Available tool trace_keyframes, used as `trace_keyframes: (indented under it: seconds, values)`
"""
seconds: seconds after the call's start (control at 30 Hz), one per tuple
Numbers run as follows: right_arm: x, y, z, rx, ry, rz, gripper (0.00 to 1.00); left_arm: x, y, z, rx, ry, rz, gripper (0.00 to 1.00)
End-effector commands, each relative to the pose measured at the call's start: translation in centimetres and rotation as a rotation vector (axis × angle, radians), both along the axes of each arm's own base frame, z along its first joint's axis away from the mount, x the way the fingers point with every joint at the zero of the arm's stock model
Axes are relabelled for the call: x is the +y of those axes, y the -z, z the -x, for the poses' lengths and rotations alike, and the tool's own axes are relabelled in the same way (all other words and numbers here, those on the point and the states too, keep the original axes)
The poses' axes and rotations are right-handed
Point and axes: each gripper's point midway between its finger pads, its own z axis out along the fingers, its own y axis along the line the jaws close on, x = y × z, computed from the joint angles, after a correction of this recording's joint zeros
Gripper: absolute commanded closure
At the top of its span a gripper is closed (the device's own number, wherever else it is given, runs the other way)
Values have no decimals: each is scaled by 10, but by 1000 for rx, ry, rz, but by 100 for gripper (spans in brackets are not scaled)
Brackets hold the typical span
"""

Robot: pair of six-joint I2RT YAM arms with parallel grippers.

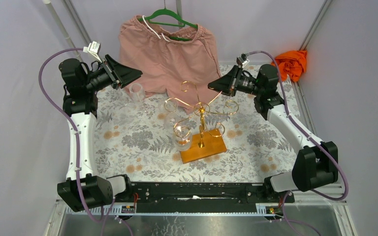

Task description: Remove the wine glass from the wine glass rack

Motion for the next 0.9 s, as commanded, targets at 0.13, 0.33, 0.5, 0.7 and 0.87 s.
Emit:
trace_keyframes:
  seconds: [0.13,0.33,0.5,0.7,0.87]
  values:
    - [-32,-62,-35,-331,106,-49,100,-2,-2,0,-47,-2,-24,53]
    - [-43,-64,-51,-328,116,-68,100,-4,3,-1,-37,-2,-24,53]
    - [-52,-68,-61,-332,128,-76,100,-4,5,-1,-33,-5,-25,53]
    - [-51,-66,-63,-312,112,-98,100,-7,12,-4,-17,-2,-25,53]
    - [-51,-62,-59,-296,104,-82,99,-12,17,-6,-6,4,-27,53]
